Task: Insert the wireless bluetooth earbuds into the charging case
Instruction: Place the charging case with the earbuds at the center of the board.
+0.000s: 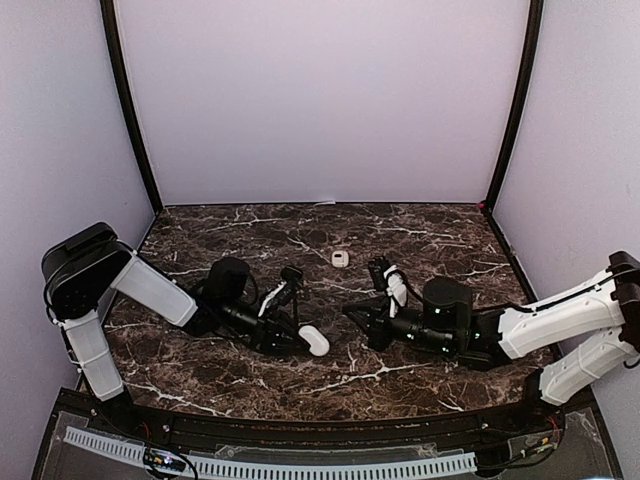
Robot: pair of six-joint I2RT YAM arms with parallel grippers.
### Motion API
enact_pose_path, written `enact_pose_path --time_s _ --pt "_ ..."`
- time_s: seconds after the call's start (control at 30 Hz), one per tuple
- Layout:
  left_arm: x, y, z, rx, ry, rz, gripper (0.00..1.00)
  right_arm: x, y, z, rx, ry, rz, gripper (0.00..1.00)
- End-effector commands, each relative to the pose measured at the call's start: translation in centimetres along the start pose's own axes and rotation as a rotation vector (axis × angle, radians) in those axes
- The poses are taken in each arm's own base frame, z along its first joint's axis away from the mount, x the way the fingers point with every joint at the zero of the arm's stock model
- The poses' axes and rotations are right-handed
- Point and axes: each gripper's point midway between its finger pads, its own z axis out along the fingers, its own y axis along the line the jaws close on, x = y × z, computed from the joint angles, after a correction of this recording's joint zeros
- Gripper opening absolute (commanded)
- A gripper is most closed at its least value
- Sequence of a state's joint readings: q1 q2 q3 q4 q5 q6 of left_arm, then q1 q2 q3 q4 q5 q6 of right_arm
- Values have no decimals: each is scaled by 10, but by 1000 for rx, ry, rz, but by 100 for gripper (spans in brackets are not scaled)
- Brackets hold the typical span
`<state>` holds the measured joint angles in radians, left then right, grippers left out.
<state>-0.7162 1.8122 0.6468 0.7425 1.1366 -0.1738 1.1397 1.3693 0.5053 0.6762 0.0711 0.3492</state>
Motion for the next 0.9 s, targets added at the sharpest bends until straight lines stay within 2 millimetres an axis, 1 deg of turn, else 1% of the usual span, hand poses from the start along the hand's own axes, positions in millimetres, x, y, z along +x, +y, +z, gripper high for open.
enact_pose_path --time_s 0.0,0.1,0.17,0.23,0.3,0.33,0.37,0.4,0.53,0.6,0.63,0.73,0.8,0.83,0.87 --pt "-3 35 -1 -182 16 -57 0 0 -63 -12 268 4 13 0" --pt "-10 55 -6 -289 -8 -121 0 -1 -90 -21 376 6 25 0" --pt "-16 72 -11 -371 -18 -181 0 -4 -108 -31 461 -12 41 0" --pt "-24 92 -17 -446 -32 -260 0 -6 -121 -40 517 -32 53 0" --pt "-34 107 -20 -484 -51 -315 1 -7 -131 -48 556 -49 58 0" --pt "-37 114 -21 -494 -62 -334 2 -7 -134 -51 568 -53 57 0" --pt "-47 122 -22 -505 -81 -339 2 -7 -137 -53 580 -55 56 0" --pt "-52 130 -23 -519 -90 -353 2 -6 -139 -55 590 -55 53 0" --pt "-62 164 -30 -561 -112 -432 5 -6 -145 -62 621 -56 46 0" --pt "-70 174 -34 -545 -141 -461 5 -4 -147 -66 630 -63 44 0" --pt "-74 177 -32 -535 -146 -465 5 -5 -148 -68 634 -70 44 0" --pt "-75 190 -30 -562 -124 -489 8 -7 -151 -71 649 -80 39 0" --pt "-74 197 -31 -585 -107 -501 13 -9 -152 -73 657 -82 33 0" --pt "-73 198 -31 -590 -102 -506 20 -11 -152 -74 660 -86 30 0" --pt "-72 198 -31 -596 -99 -511 29 -12 -152 -75 661 -89 28 0"
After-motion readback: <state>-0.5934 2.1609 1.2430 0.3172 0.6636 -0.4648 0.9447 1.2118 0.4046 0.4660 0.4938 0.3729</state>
